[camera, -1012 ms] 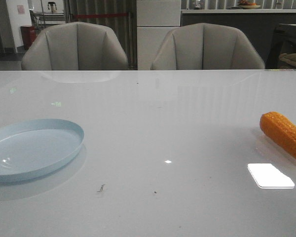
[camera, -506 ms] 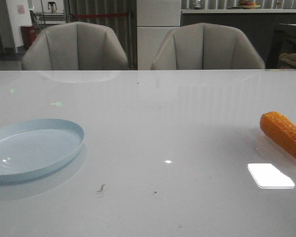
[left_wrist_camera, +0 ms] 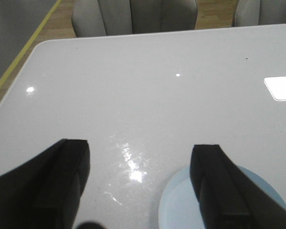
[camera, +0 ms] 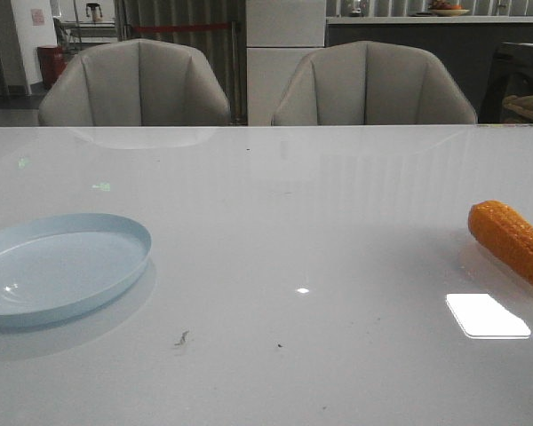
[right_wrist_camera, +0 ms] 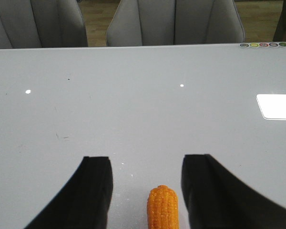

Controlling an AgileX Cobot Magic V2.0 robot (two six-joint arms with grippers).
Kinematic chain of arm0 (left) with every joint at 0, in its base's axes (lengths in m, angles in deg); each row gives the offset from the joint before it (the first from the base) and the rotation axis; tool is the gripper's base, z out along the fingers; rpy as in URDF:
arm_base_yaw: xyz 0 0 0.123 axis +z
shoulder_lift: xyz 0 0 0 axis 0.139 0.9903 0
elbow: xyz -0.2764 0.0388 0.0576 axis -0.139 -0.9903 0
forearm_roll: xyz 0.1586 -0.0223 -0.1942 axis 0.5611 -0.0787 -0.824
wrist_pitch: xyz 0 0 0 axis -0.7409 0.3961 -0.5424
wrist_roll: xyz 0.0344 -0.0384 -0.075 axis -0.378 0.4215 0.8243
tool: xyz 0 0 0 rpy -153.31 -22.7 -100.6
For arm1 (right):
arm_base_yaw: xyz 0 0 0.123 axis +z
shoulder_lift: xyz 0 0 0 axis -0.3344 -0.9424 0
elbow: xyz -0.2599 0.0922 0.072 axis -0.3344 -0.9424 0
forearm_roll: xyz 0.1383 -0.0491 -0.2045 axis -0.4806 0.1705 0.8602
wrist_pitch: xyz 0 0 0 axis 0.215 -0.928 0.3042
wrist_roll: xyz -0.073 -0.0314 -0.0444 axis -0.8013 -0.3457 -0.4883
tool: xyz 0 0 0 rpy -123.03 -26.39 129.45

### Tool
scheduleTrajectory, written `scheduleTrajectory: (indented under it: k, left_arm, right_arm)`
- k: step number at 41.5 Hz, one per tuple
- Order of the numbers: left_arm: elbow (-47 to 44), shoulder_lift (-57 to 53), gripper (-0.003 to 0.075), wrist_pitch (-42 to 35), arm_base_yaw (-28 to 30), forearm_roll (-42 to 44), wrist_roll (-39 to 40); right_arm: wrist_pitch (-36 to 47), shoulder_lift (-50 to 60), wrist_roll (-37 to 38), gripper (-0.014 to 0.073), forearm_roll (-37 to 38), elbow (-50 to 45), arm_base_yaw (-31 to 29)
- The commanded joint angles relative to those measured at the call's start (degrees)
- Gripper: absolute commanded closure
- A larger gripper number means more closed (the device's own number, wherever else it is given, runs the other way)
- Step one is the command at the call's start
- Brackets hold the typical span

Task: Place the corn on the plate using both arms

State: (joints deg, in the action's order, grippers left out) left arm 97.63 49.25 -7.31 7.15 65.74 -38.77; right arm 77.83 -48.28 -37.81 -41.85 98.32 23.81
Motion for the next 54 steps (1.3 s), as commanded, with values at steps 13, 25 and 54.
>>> scheduleTrajectory:
  k: [13,25,54]
  left_arm:
    - [12.05,9.95,0.0193,12.95,-0.02,-3.53,3.09]
    - [27.92,29.92,0.0193,29.84,3.36,-4.10,6.89]
    - [37.22,54.61,0.0193,42.46,2.75,-4.34,6.67]
  right_arm:
    - [-12.17,0.16,-0.36,0.0145,-0.10,4.66,0.08]
    - [-26.06,-3.50,-0.36,0.0145,-0.11,11.88,0.08]
    - [-26.23,-3.97,-0.36,0.0145,-0.11,11.94,0.08]
